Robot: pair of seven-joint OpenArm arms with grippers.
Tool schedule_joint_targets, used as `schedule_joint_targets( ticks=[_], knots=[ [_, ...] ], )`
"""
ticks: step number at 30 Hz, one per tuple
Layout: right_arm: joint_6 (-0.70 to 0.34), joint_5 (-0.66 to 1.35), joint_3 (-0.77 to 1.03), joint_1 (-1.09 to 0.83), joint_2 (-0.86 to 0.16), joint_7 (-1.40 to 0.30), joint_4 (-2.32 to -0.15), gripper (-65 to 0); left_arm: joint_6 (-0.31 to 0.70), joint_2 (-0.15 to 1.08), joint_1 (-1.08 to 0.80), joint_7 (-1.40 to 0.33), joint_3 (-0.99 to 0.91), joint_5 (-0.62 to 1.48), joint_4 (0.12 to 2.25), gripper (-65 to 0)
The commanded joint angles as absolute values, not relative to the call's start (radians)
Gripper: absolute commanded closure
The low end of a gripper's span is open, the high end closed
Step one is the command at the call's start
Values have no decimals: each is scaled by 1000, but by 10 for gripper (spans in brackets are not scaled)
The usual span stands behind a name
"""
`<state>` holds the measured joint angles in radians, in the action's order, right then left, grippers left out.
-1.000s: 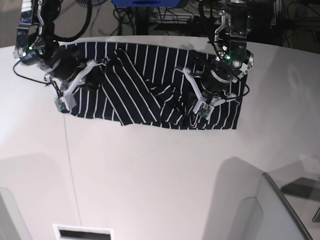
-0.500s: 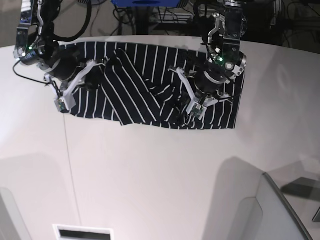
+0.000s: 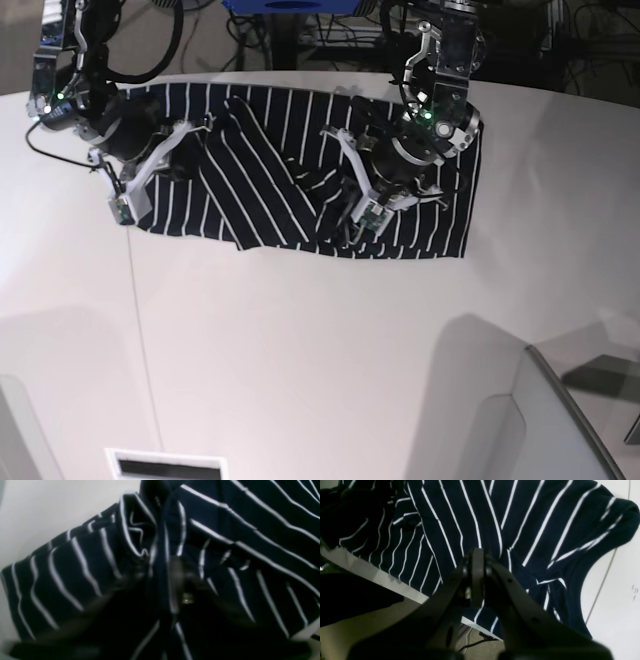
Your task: Layout the t-shirt on the table in an organized manner, then fold the t-shirt properly
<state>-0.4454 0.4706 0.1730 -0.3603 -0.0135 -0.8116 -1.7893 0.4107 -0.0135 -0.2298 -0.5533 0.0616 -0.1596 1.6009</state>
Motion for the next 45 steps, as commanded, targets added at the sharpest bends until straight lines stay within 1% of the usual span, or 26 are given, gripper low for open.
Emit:
schedule_joint_targets(
  ticks=[1, 3, 6, 8, 11, 12, 13, 14, 16, 17, 18, 22, 30, 39, 45],
  knots=[
    [-453, 489, 174, -355, -16, -796, -1805, -8, 415, -19, -222, -533, 88, -148, 1627, -263],
    [-453, 489, 174, -355, -16, -796, -1805, -8, 415, -15, -222, -533, 139, -148, 1644, -372],
    [-453, 489, 174, -355, -16, -796, -1805, -8, 415, -13, -223, -533, 191, -148, 1678, -469],
    [-453, 489, 174, -355, -16, -796, -1805, -8, 415, -13, -229, -533, 213, -148, 1705, -489],
    [-453, 489, 174, -355, -16, -796, -1804, -8, 415, -13, -239, -535, 208, -148, 1758, -481],
    [-453, 489, 174, -357, -16, -796, -1804, -8, 415, -12, -248, -535, 203, -156, 1771, -459],
    [-453, 489, 174, -358, -16, -796, -1804, -8, 415, -4, -255, -535, 188, -160, 1785, -416],
    [-453, 489, 174, -364, -16, -796, -1804, -8, 415, 12, -263, -535, 160, -166, 1793, -360],
    [-453, 489, 174, -367, -16, -794, -1804, -8, 415, 19, -286, -535, 102, -173, 1794, -178],
    [-453, 489, 174, -367, -16, -794, -1802, -8, 415, 21, -294, -535, 68, -173, 1794, -59],
    [-453, 489, 174, -369, -16, -794, -1802, -8, 415, 21, -306, -533, 33, -173, 1793, 0],
    [-453, 489, 174, -366, -16, -794, -1802, -8, 415, 21, -318, -530, -61, -173, 1787, 0],
    [-453, 489, 173, -364, -16, -794, -1802, -8, 415, 18, -309, -527, -64, -168, 1675, 0],
    [-453, 489, 174, -367, -16, -794, -1802, -8, 415, 24, -349, -535, 122, -173, 1662, 0],
    [-453, 489, 174, -369, -16, -796, -1802, -8, 415, 24, -337, -535, 142, -173, 1630, 0]
  ],
)
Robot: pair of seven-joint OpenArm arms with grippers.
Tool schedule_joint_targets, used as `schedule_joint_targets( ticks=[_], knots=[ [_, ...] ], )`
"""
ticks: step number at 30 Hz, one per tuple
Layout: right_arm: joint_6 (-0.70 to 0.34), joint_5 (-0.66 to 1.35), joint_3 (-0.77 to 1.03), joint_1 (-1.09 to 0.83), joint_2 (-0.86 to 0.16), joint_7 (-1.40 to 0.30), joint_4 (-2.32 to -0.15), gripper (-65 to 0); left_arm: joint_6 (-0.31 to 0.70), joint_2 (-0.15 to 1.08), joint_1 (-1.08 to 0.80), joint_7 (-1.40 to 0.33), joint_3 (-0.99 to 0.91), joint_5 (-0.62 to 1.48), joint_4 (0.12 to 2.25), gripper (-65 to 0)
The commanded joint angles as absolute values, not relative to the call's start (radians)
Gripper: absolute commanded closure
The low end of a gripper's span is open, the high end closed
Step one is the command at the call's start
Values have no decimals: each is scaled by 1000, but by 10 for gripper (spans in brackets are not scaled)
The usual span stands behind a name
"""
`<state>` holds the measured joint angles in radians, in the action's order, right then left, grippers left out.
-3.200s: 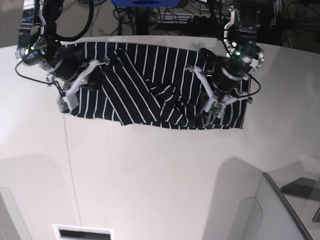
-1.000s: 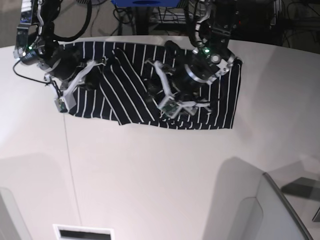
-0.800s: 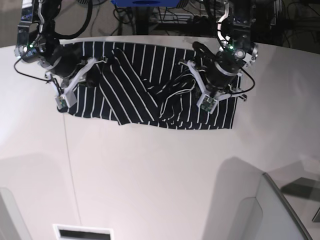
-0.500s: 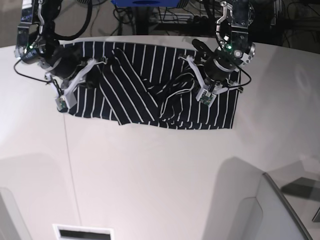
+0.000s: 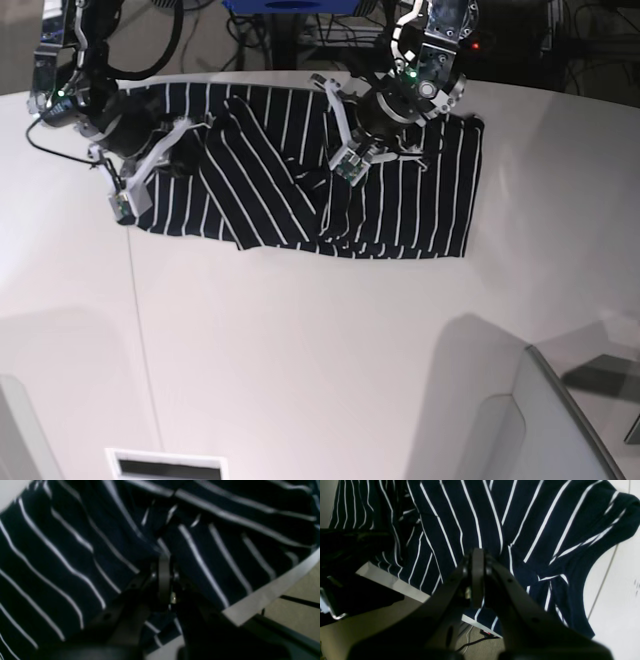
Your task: Layout the t-shirt on the table in an organized manner, then fold the t-shirt properly
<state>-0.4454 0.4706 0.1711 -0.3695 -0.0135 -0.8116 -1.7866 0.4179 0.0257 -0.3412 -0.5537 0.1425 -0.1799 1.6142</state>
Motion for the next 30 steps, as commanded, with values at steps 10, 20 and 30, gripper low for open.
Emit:
schedule_joint_targets(
  ticks=[10, 20, 30],
  knots=[
    [-453, 489, 174, -366, -16, -796, -1802, -8, 415, 44, -162, -535, 110, -163, 1635, 0],
    [-453, 489, 174, -364, -16, -794, -1802, -8, 415, -27, 4, -529, 104, -162, 1346, 0],
    [-453, 490, 193, -414, -39, -768, -1896, -53, 418, -5, -105, -536, -94, -162, 1653, 0]
  ],
)
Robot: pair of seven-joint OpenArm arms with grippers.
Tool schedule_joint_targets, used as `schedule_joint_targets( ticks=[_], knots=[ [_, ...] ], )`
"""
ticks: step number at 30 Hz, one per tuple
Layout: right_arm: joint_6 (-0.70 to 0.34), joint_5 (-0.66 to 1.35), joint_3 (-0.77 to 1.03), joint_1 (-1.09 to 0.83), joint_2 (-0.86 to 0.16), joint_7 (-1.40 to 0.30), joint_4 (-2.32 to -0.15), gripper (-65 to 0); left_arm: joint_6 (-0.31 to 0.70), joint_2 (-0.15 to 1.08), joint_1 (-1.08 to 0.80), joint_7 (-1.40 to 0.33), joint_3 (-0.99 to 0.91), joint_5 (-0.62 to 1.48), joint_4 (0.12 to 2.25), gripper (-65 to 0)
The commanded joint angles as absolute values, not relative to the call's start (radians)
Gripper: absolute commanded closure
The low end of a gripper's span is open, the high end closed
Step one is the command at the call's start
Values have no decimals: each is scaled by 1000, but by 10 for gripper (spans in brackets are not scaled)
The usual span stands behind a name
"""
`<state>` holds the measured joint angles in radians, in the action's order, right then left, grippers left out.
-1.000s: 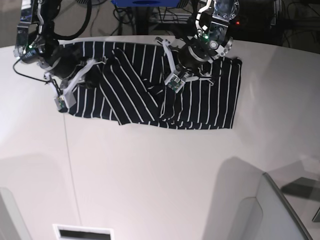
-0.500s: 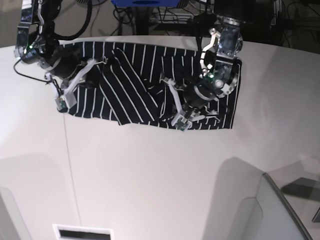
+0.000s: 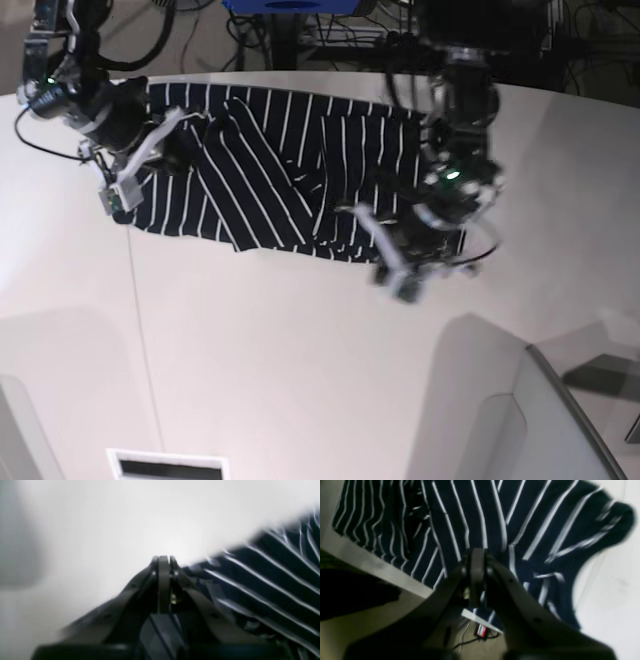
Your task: Layout the t-shirt on the table in an organized manner, then fold the t-shirt properly
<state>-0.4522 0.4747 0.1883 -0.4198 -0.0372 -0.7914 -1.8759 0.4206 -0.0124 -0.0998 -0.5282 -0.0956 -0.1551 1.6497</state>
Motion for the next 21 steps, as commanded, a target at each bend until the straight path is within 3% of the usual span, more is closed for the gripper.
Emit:
schedule_joint_targets(
  ticks=[1, 3, 5, 8, 9, 13, 16, 21],
  knots=[
    [-453, 492, 222, -415, -36, -763, -1896, -99, 420, 13, -145, -533, -134, -162, 1685, 0],
    [-453, 492, 278, -414, -18, -760, -1885, -218, 420, 53, -219, -530, -200, -162, 1722, 0],
    [-466, 492, 369, -403, 1, -760, -1856, -377, 420, 101, -289, -527, -275, -127, 1730, 0],
    [-608, 492, 486, -364, 12, -768, -1776, -545, 420, 176, -369, -527, -406, 41, 1719, 0],
    [-685, 492, 522, -344, 12, -771, -1738, -563, 420, 206, -390, -527, -450, 113, 1704, 0],
    [-698, 490, 625, -255, 7, -835, -1527, -563, 420, 297, -418, -527, -561, 326, 1618, 0],
    [-698, 487, 694, -203, 2, -863, -1395, -563, 420, 318, -415, -510, -579, 326, 1578, 0],
    [-698, 489, 671, -194, -27, -897, -1336, -561, 420, 318, -409, -332, -476, 237, 1489, 0]
  ],
)
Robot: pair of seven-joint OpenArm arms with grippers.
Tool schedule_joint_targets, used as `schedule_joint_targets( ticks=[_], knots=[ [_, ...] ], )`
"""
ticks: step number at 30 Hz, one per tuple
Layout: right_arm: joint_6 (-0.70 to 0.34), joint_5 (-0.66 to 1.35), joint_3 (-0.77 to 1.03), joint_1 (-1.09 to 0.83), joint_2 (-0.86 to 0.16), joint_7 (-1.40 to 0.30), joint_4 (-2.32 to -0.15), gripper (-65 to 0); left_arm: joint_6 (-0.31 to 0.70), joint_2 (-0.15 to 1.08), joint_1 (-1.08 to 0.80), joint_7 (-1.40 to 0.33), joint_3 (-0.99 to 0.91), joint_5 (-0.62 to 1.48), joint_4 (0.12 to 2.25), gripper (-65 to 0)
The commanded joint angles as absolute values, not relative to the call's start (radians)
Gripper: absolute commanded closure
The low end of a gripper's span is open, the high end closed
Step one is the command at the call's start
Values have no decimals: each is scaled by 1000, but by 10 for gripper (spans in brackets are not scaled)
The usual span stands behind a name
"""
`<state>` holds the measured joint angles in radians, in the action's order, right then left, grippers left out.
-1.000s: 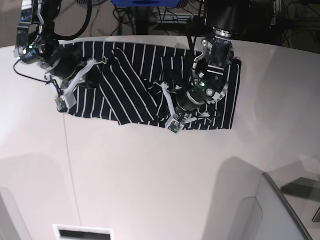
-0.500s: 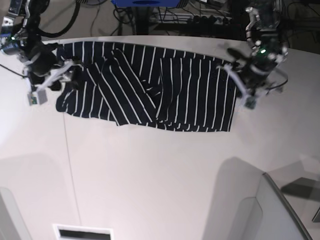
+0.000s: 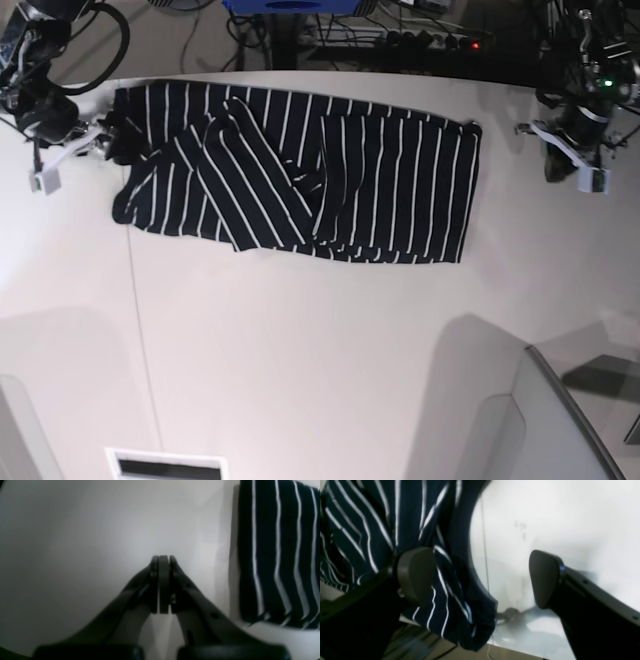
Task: Layout the t-shirt on the table in an organized manner, then fold the t-shirt properly
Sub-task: 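Grasp both side edges of the shirt with both grippers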
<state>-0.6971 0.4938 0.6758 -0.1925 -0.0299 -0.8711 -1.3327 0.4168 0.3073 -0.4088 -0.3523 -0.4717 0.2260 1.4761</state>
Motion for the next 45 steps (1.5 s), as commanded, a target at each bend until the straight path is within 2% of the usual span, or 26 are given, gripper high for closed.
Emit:
schedule_joint_targets(
  ticks=[1, 8, 13, 19, 40, 41, 42, 43, 45],
  knots=[
    [-698, 489, 659, -196, -24, -900, -1337, -561, 420, 318, -392, -317, -449, 223, 1472, 0],
    [-698, 490, 570, -197, -21, -905, -1337, -444, 420, 314, -245, -306, -318, 213, 1273, 0],
    [-698, 490, 555, -196, -21, -905, -1334, -480, 420, 314, -176, -306, -232, 213, 1198, 0],
    [-698, 490, 493, -176, 2, -898, -1328, -477, 420, 305, -139, -306, -162, 213, 1168, 0],
    [-698, 490, 447, -133, 15, -895, -1326, -470, 420, 254, -136, -306, -104, 203, 1170, 0],
    [-698, 490, 447, -131, 15, -895, -1326, -444, 420, 254, -136, -306, -104, 203, 1170, 0],
    [-698, 490, 447, -125, 15, -895, -1326, -389, 420, 257, -136, -306, -104, 203, 1170, 0],
    [-698, 490, 447, -125, 15, -895, -1326, -326, 420, 257, -136, -306, -104, 203, 1170, 0],
    [-698, 490, 444, -122, 15, -895, -1326, -159, 420, 259, -136, -306, -110, 203, 1170, 0]
  ],
)
